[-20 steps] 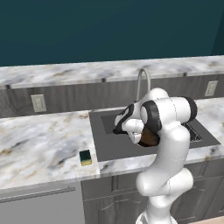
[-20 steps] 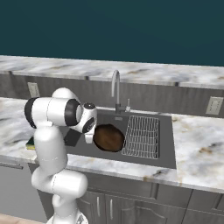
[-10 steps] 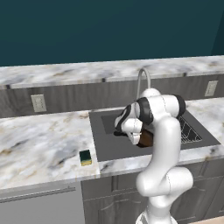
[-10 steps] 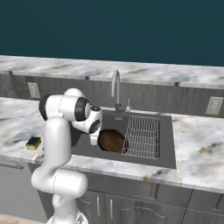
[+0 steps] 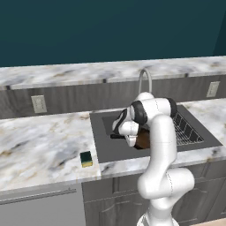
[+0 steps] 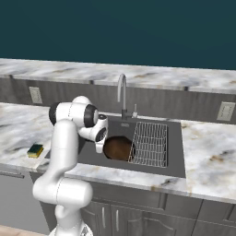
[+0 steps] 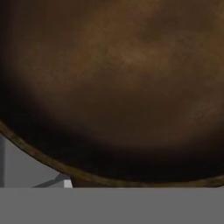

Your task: Pick the pan and sponge and place them into the sink. Then turn on the water.

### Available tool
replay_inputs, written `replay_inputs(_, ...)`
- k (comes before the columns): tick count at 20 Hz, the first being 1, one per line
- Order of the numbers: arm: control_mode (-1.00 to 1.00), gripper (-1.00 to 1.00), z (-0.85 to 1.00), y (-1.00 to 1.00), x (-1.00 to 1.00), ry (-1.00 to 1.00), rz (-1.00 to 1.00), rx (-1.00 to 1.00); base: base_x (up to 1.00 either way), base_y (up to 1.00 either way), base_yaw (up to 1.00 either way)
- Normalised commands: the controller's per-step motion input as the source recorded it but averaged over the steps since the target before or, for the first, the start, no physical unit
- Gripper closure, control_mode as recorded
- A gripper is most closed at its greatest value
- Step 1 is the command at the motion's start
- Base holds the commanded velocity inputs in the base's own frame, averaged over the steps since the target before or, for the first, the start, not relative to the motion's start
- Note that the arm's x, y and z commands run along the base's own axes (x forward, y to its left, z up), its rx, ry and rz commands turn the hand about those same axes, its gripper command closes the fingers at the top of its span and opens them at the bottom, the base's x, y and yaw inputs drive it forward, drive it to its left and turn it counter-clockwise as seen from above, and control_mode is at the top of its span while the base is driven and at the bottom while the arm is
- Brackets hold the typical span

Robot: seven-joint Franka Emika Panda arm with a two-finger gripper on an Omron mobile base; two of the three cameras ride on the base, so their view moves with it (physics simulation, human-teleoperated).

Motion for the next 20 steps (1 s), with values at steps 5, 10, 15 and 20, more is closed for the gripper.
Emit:
replay_inputs(5, -1.0, 1.0, -0.49, 0.0, 0.22, 0.0, -0.05, 0.0, 0.0, 0.0, 0.0)
replay_inputs(10, -1.0, 1.0, -0.49, 0.0, 0.11, 0.0, -0.04, 0.0, 0.0, 0.0, 0.0)
replay_inputs(15, -1.0, 1.0, -0.27, -0.01, 0.04, 0.0, -0.03, 0.0, 0.0, 0.0, 0.0)
replay_inputs(20, -1.0, -1.0, -0.01, 0.0, 0.07, 0.0, -0.04, 0.0, 0.0, 0.0, 0.0)
